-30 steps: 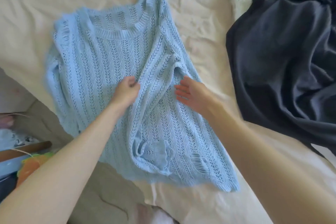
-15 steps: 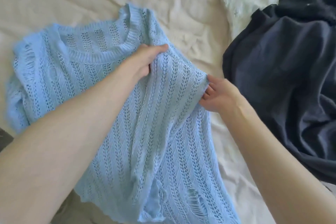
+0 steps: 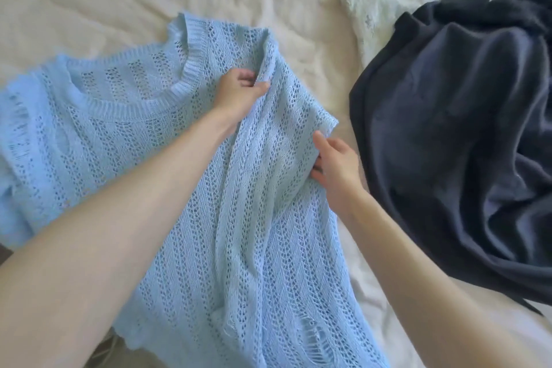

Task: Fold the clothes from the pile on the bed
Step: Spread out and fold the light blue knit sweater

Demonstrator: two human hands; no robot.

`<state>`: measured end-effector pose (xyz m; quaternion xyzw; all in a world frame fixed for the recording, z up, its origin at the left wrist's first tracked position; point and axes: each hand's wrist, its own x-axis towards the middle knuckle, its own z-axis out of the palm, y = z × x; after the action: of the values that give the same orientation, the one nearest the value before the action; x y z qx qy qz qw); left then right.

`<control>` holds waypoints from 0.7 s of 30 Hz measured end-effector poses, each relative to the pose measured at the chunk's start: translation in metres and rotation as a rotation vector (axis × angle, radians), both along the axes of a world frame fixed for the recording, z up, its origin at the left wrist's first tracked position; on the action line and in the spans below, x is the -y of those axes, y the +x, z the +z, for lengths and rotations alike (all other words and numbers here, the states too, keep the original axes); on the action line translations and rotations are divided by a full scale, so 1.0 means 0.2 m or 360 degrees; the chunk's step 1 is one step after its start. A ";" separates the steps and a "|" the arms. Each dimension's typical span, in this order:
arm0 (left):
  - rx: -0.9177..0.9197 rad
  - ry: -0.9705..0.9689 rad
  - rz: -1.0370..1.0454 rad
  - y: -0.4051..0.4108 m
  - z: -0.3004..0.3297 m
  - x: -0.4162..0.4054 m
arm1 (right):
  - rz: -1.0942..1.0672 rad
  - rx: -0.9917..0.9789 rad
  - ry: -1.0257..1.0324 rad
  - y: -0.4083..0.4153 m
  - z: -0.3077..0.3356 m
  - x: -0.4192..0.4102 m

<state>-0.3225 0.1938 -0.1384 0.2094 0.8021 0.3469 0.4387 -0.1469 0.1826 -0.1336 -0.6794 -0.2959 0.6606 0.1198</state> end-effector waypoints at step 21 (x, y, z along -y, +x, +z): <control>-0.0268 -0.0392 -0.0171 0.21 0.01 0.96 | 0.0428 -0.0078 -0.0220 0.04 0.05 0.60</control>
<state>-0.2803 0.0020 -0.1356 0.2249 0.8601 0.2031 0.4103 -0.1395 0.0626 -0.1236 -0.6240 -0.3351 0.7059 -0.0096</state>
